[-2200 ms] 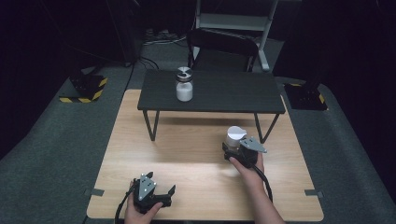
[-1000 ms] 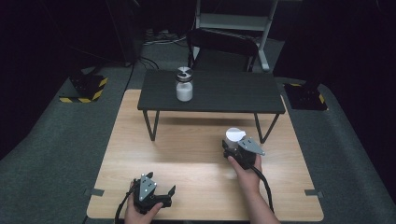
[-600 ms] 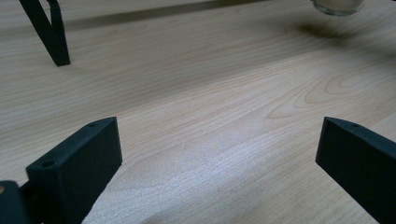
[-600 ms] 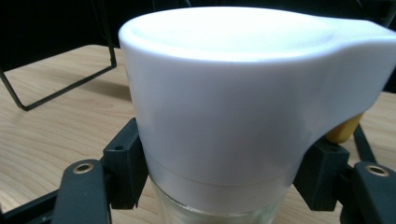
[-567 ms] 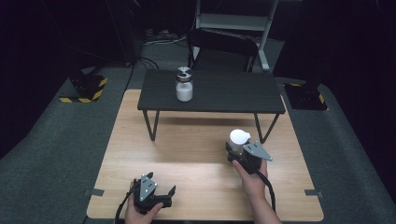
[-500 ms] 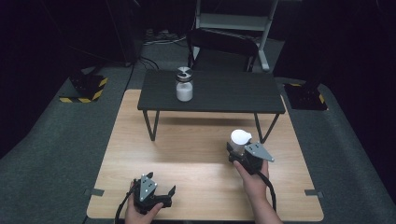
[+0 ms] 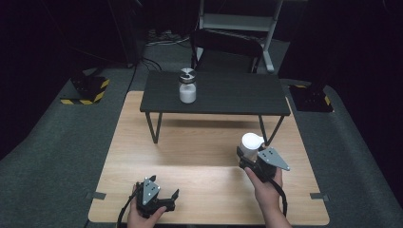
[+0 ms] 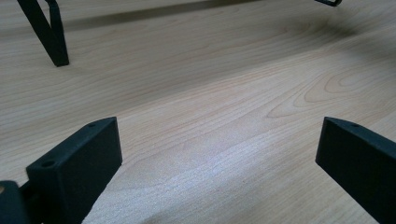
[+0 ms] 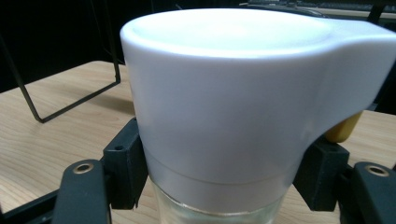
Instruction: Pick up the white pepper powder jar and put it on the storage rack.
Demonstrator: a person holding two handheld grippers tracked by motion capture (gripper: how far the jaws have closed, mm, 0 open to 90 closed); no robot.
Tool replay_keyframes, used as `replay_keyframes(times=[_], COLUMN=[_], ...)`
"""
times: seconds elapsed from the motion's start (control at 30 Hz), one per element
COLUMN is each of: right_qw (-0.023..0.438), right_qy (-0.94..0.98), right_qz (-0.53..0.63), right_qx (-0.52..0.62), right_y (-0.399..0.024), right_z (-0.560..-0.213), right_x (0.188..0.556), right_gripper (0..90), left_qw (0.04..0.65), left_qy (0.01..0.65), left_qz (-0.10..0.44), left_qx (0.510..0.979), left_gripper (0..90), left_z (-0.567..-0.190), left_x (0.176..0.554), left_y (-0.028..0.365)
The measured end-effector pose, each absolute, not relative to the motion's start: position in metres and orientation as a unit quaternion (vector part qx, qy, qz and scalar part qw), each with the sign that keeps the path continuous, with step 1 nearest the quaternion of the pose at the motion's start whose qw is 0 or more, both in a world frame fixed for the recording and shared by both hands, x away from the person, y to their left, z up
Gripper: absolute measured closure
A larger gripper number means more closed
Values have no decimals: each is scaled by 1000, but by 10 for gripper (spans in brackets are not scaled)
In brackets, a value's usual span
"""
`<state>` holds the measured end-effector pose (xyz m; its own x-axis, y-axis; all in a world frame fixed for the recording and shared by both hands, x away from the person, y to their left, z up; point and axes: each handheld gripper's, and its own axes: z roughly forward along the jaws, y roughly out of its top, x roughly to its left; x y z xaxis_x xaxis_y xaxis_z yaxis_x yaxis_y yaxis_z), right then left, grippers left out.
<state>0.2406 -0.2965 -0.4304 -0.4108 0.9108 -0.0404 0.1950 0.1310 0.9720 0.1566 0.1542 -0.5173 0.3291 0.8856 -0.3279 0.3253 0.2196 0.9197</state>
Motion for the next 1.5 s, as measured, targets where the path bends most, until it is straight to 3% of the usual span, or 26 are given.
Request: replay_keyframes(times=[0.77,1.5], right_qw=[361,385], right_qy=[636,617], right_qz=[545,554], right_qx=[411,406], right_y=[-298,-286], right_z=[-377,-326], right_x=[221,246], right_gripper=[309,310], left_qw=[576,579], left_qy=[526,527], left_qz=[242,238], left_qx=[577,575], left_gripper=[8,8], left_z=[-517,-517], left_x=[157,157], left_y=[154,156])
